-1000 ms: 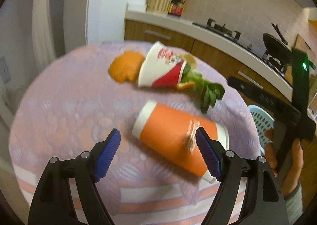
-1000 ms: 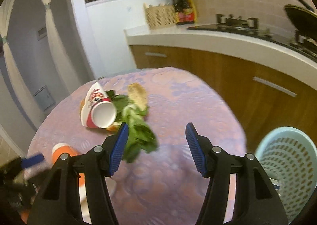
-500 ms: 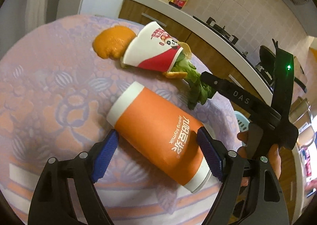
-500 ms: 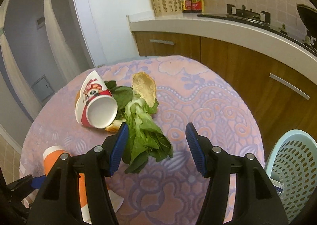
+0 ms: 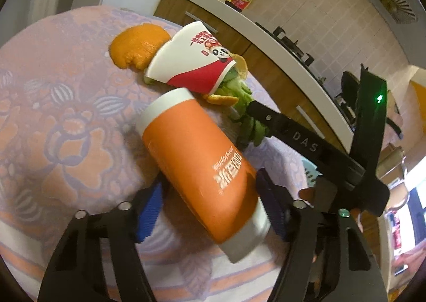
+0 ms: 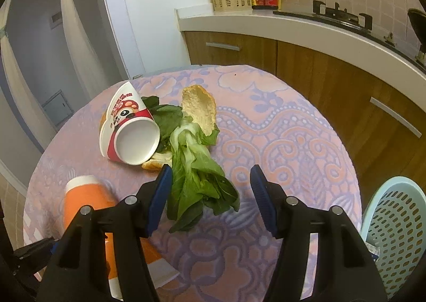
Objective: Collect trash
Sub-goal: 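Grasp the orange paper cup with the left tool while the right tool grasps the bok choy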
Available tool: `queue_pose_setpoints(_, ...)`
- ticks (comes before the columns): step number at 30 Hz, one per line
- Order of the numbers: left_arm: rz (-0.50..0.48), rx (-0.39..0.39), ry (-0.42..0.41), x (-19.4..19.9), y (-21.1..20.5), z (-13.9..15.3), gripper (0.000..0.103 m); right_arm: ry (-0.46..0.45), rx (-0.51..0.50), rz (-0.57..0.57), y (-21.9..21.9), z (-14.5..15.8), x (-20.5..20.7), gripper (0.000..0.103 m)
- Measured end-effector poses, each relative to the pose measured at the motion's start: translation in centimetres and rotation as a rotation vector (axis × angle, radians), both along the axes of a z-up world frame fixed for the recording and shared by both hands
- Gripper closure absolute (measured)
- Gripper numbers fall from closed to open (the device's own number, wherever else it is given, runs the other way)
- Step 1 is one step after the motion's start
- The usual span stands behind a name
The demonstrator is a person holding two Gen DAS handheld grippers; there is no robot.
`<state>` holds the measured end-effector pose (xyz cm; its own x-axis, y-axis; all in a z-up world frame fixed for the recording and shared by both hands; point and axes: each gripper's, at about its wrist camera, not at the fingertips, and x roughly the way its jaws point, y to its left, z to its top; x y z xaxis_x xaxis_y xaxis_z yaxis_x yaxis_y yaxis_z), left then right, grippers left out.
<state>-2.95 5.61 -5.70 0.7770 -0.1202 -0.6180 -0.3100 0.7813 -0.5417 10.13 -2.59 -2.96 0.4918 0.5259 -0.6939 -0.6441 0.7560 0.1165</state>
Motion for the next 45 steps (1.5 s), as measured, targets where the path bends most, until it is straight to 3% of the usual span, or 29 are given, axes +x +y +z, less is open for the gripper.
queue_pose_setpoints(5, -0.026, 0.003, -0.038, -0.1, -0.3, 0.3, 0.054, 0.015, 0.015, -0.006, -0.3, 0.0, 0.3, 0.044)
queue_pose_setpoints(11, -0.029, 0.118, -0.075, -1.4, -0.4, 2.0, 0.059, 0.020, 0.000, 0.014, 0.0, -0.2, 0.2, 0.043)
queue_pose_setpoints(20, 0.038, 0.276, -0.094, -3.2, 3.2, 5.2, 0.061, 0.025, -0.031, 0.031, 0.7, -0.5, 0.1, 0.040)
queue_pose_setpoints(23, 0.024, 0.313, -0.064, -3.3, 3.5, 5.5, 0.061, 0.015, -0.071, 0.037, 1.4, -0.7, -0.2, 0.040)
queue_pose_setpoints(28, -0.031, 0.397, 0.067, -3.1, 4.0, 5.3, 0.059, 0.003, -0.091, 0.019, 1.6, -0.8, -0.2, 0.041)
queue_pose_setpoints(34, -0.033, 0.419, 0.086, -2.3, 4.4, 5.0, 0.055, -0.004, -0.126, 0.020, 2.0, -1.1, -0.5, 0.066)
queue_pose_setpoints(37, -0.012, 0.414, 0.078, -1.7, 4.3, 4.4, 0.055, -0.011, -0.123, 0.019, 1.9, -1.0, -0.6, 0.072)
queue_pose_setpoints(45, 0.004, 0.412, 0.066, -1.4, 3.4, 3.6, 0.054, -0.022, -0.114, 0.014, 1.8, -0.9, -0.9, 0.077)
